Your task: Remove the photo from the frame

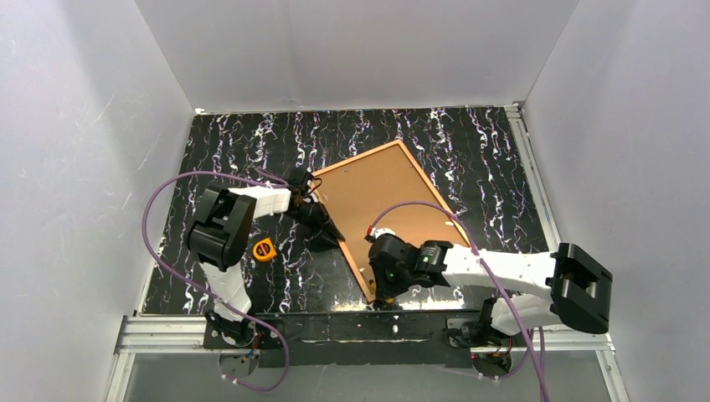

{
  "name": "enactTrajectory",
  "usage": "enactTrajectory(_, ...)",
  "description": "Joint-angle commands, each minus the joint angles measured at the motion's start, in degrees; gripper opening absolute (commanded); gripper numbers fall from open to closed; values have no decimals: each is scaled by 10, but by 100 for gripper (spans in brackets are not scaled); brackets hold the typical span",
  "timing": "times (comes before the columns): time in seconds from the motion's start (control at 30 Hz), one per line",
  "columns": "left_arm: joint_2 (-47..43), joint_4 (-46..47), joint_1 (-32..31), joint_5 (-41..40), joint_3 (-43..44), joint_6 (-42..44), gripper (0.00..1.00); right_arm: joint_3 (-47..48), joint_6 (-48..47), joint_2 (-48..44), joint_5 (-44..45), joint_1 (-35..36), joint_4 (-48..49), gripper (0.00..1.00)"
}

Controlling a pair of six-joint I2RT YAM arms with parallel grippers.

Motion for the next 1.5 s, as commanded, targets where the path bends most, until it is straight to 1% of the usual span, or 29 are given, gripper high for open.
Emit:
enactTrajectory(0.0,26,-33,5,-89,-39,-19,0,64,4,41,180,-11,16,1)
enactTrajectory(0.1,24,-45,5,-90,-34,-9,0,80,-7,52,205,-13,16,1)
enactTrajectory(0.23,27,-43,5,-86,-33,-9,0,96,-30,82,191,-15,37,1)
enactTrajectory(0.3,30,-41,5,-84,-35,-10,0,113,-37,88,185,-15,27,1)
enactTrajectory(0.37,30,-43,5,-85,-32,-9,0,126,-39,74,187,-15,7,1)
enactTrajectory(0.5,29,-67,5,-86,-16,6,0,111,-51,8,173,-15,-26,1)
enactTrajectory(0.53,28,-79,5,-88,-6,16,8,106,-51,-9,171,-16,-37,1)
enactTrajectory(0.63,15,-113,5,-92,16,39,39,82,-57,-58,162,-17,-64,1)
enactTrajectory(0.67,5,-117,4,-95,17,41,47,72,-57,-77,162,-18,-71,1)
enactTrajectory(0.77,-30,-124,-1,-99,9,46,65,39,-49,-139,158,-22,-89,1)
enactTrajectory(0.83,-58,-126,-12,-100,-7,44,71,19,-39,-172,155,-25,-101,1)
enactTrajectory(0.87,-89,-123,-31,-105,-36,34,80,0,-28,-202,152,-27,-114,1)
enactTrajectory(0.9,-107,-121,-48,-111,-48,30,82,-10,-24,-216,149,-27,-117,1)
enactTrajectory(1.07,-199,-108,-124,-163,-122,-18,85,-40,5,-266,142,-29,-125,1)
enactTrajectory(1.17,-248,-108,-169,-208,-159,-62,83,-41,23,-285,141,-30,-139,1)
enactTrajectory(1.2,-257,-86,-185,-220,-171,-78,81,-40,28,-291,142,-30,-143,1)
enactTrajectory(1.33,-266,-53,-245,-275,-195,-123,79,-43,41,-321,146,-30,-156,1)
enactTrajectory(1.47,-233,-5,-278,-287,-196,-153,78,-42,48,-339,146,-30,-172,1)
